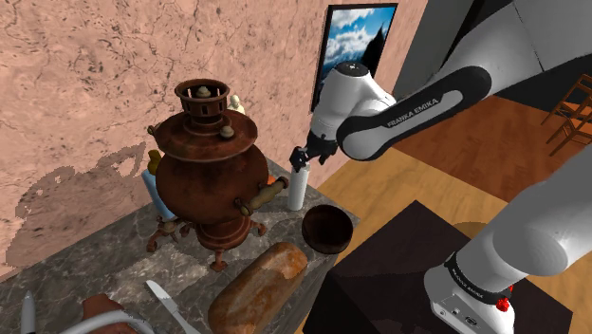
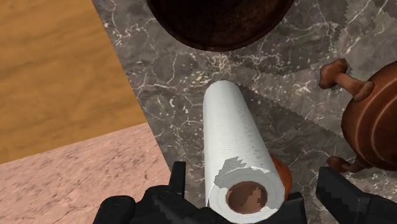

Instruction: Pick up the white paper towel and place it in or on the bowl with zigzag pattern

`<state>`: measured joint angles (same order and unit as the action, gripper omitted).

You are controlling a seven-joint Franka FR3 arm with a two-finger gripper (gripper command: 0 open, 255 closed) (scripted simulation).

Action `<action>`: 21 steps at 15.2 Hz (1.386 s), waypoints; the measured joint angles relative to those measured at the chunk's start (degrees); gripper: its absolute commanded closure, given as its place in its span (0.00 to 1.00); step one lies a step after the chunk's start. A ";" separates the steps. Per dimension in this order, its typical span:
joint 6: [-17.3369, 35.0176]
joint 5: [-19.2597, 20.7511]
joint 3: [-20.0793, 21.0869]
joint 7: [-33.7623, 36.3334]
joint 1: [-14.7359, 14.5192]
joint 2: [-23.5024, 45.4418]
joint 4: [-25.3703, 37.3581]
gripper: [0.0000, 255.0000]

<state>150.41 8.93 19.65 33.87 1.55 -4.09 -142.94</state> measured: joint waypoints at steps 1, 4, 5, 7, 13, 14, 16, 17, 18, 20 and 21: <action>0.80 0.95 0.10 1.04 0.17 1.32 0.41 0.00; 3.13 3.81 0.09 3.56 0.48 4.48 0.96 0.00; 3.80 4.86 -0.01 4.36 0.54 5.58 1.26 0.00; 5.18 6.74 -0.33 5.70 0.63 7.31 1.43 0.00; 6.28 8.30 -0.70 6.76 0.65 8.68 1.57 0.00; 6.28 8.31 -0.71 6.76 0.65 8.68 1.57 0.00; 6.29 8.31 -0.71 6.76 0.65 8.67 1.58 1.00; 6.29 8.31 -0.71 6.76 0.65 8.67 1.59 1.00; 6.30 8.31 -0.71 6.76 0.65 8.67 1.58 1.00; 6.30 8.32 -0.71 6.77 0.65 8.68 1.58 1.00; 6.30 8.32 -0.71 6.78 0.65 8.68 1.59 1.00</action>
<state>156.71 17.26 18.94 40.65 2.19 4.59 -141.35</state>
